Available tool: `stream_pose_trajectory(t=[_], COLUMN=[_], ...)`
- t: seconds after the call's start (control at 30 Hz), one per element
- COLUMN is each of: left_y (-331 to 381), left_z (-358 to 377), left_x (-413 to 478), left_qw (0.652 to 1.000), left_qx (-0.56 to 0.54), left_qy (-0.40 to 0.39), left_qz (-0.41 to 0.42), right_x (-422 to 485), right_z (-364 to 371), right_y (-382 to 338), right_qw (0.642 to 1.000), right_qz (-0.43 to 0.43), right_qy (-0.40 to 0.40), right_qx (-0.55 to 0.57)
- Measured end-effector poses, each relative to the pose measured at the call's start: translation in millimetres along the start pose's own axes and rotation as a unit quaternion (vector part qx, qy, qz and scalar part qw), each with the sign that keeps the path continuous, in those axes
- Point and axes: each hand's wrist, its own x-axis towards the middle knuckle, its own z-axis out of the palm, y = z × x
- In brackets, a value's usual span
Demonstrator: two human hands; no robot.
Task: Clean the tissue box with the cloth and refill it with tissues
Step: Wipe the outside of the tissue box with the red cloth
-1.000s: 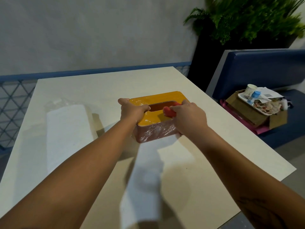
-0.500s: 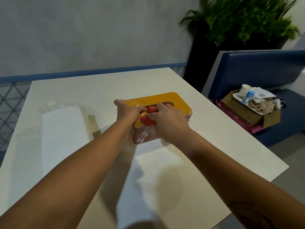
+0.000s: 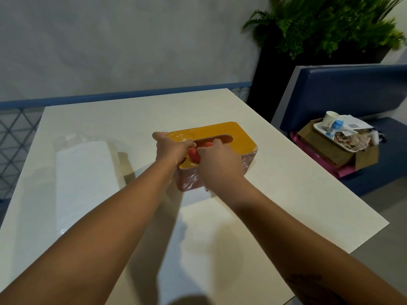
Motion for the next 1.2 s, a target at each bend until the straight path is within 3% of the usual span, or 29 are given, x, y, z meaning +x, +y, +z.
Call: stream_pose_trajectory(t=[0.17, 0.43, 0.7, 0.9, 1.2], left_y=[0.6, 0.5, -1.2, 1.4, 9.5], left_z=[0.1, 1.1, 1.3, 1.8, 1.0], left_x=[0.3, 0.2, 2.6, -1.6, -8.3], left_qw=[1.000, 1.000, 0.999, 1.000, 0.998], left_qx=[0.011, 0.003, -0.040, -0.025, 0.066], left_qy=[-0.002, -0.005, 0.013, 0.018, 0.012], left_qz=[0.009, -0.001, -0.008, 0.007, -0.005], right_x=[-0.7, 5.7, 3.2, 10.1, 26.5], right_z=[-2.0, -2.4, -3.3, -5.2, -11.8], right_y=[23.7, 76.0, 15.8, 33.9, 122.0], right_qw=[0.995, 0.999, 0.985, 0.973, 0.987], right_qz=[-0.101, -0.026, -0.169, -0.230, -0.130], right_qy=[0.003, -0.010, -0.006, 0.009, -0.073], right_qx=[0.012, 0.031, 0.031, 0.001, 0.056])
